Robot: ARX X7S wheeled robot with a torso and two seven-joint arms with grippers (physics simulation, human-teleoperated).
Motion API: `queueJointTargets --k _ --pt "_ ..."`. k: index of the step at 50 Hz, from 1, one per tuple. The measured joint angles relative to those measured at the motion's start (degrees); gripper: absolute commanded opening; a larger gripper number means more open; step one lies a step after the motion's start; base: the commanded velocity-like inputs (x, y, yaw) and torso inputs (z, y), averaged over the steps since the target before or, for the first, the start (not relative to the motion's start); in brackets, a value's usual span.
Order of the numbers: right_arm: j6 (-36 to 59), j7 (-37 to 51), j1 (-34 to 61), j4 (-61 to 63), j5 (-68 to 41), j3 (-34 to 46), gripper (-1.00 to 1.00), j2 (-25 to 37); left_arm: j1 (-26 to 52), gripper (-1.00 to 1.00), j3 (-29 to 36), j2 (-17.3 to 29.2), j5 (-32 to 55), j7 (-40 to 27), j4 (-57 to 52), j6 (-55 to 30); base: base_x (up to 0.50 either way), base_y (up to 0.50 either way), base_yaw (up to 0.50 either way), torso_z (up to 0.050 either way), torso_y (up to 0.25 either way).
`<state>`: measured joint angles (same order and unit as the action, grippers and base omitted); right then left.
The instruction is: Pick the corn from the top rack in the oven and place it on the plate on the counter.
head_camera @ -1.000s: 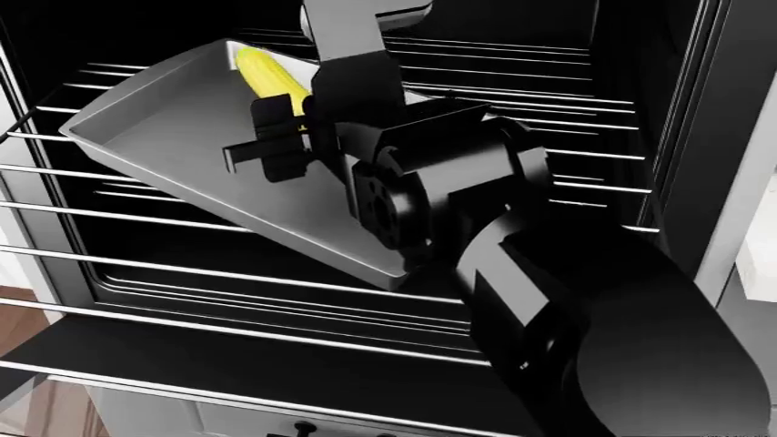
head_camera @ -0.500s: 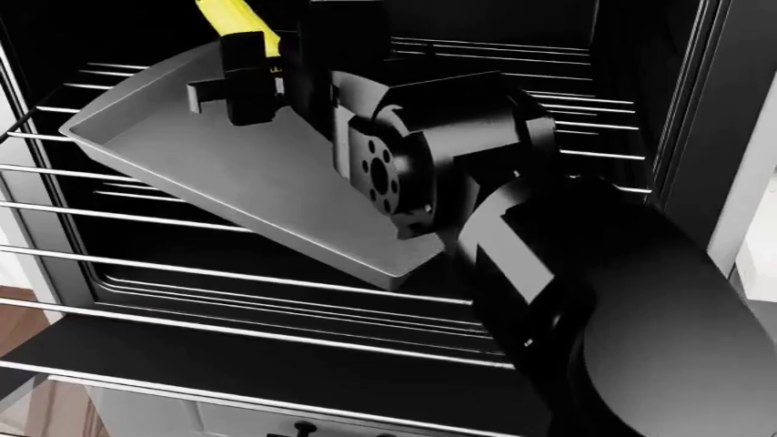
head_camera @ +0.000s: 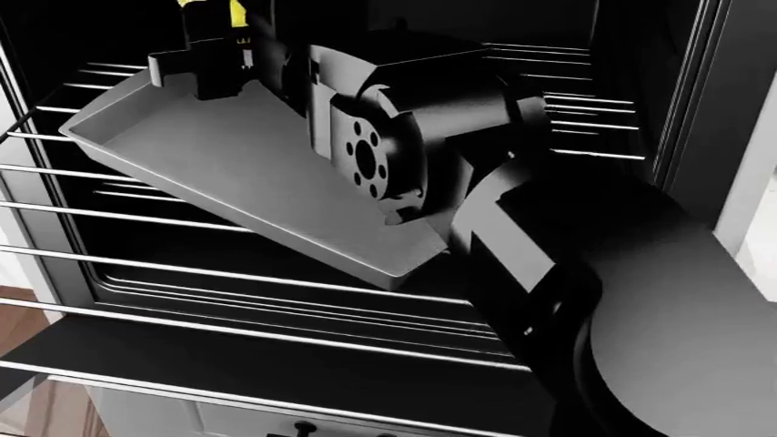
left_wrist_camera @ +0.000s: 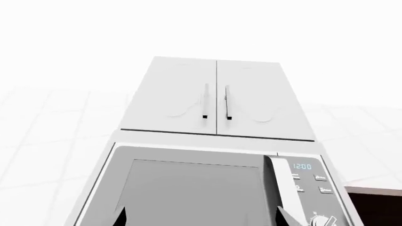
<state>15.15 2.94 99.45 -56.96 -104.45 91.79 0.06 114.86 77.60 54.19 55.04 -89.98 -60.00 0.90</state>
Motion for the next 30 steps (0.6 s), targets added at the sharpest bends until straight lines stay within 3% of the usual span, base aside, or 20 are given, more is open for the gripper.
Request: queueJointTargets --k 30 --pt "-2.1 1.3 2.1 8.8 -2.6 -0.5 -1.0 -0.1 -2.1 1.0 0.9 0.8 -2.5 0.0 0.0 1.5 0.0 0.0 0.0 0.0 0.0"
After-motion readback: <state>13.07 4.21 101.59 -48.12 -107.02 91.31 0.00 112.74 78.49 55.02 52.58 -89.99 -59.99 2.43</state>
